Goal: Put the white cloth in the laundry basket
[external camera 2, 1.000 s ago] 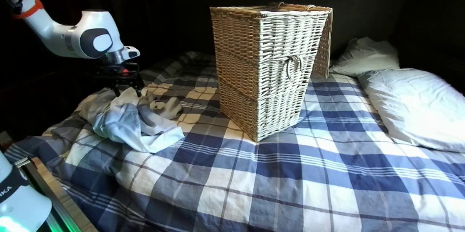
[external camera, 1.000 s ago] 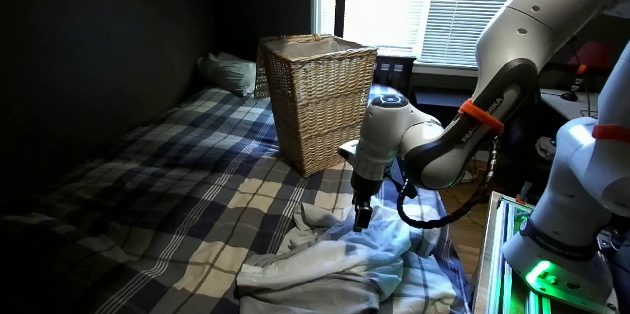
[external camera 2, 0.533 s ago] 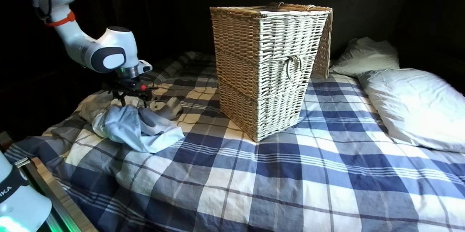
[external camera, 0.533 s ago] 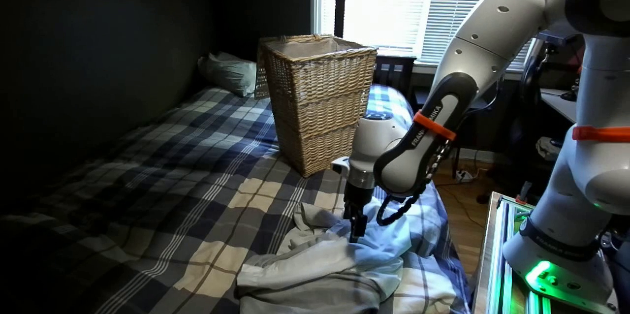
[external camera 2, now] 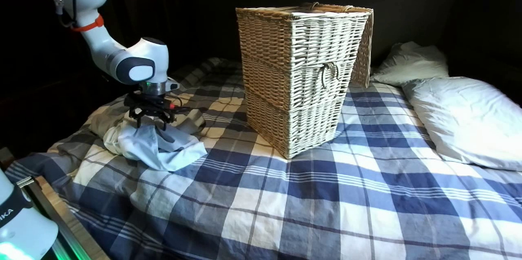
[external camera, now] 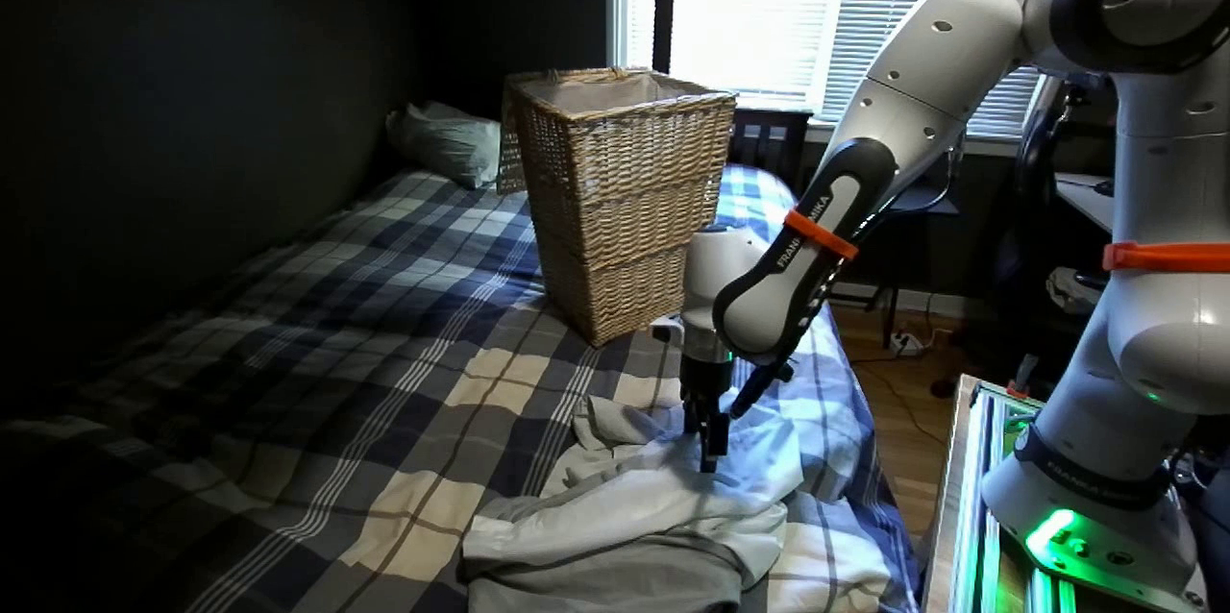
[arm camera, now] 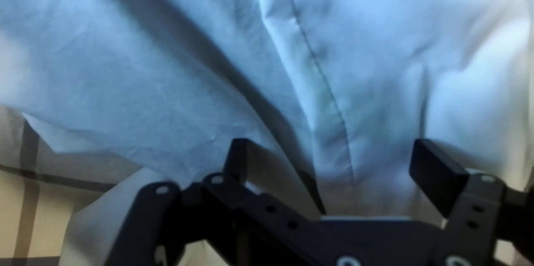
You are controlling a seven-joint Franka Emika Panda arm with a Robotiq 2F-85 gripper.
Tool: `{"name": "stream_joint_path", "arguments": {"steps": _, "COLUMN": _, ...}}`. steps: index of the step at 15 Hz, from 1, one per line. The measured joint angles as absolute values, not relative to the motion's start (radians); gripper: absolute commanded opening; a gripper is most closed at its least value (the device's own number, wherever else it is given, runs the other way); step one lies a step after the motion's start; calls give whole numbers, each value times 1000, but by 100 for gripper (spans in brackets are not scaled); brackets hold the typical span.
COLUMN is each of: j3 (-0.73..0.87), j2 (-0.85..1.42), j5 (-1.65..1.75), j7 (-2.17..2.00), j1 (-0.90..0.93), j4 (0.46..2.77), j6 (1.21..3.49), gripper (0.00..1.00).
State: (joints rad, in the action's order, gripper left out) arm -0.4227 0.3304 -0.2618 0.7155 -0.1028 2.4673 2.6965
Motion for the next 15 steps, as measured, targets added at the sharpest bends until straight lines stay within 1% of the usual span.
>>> {"name": "stream_joint_path", "arguments": {"steps": 1, "j3": -423, "j2": 330, "j5": -262, "j7": 723, "j1": -103, "j4": 2463, "j6": 2669, "gripper": 100}}
{"name": "stream_joint_path", "arguments": {"steps": 2, "j3": -423, "j2": 330, "j5": -263, "j7": 728, "j1": -103, "j4": 2459, "j6": 2645, "gripper": 75}}
{"name": "stream_joint_path", "arguments": {"steps": 3, "j3": -422, "j2": 330, "j5": -263, "j7": 731, "j1": -101, "j4": 2455, "j6": 2626, "gripper": 74}}
{"name": "stream_joint_path", "arguments": {"steps": 11, "j3": -407, "j2": 329, "j5": -266, "j7": 729, "j1": -78, "j4": 2431, "j6": 2505, "gripper": 11}}
{"name": "stream_joint_path", "arguments": {"steps": 12, "j3": -404, "j2": 327, "j5": -273, "j7": 725, "j1": -76, "j4": 2428, "j6": 2490, "gripper": 5}}
{"name": "stream_joint_path", "arguments": {"steps": 13, "j3": -402, "j2": 323, "j5": -285, "j7": 724, "j1": -75, "j4": 2425, "j6": 2473, "gripper": 0}}
{"name": "stream_joint_path", "arguments": {"steps": 15, "j3": -399, "j2": 310, "j5": -321, "j7": 724, "j1": -74, "j4": 2415, "j6": 2430, "gripper": 0}}
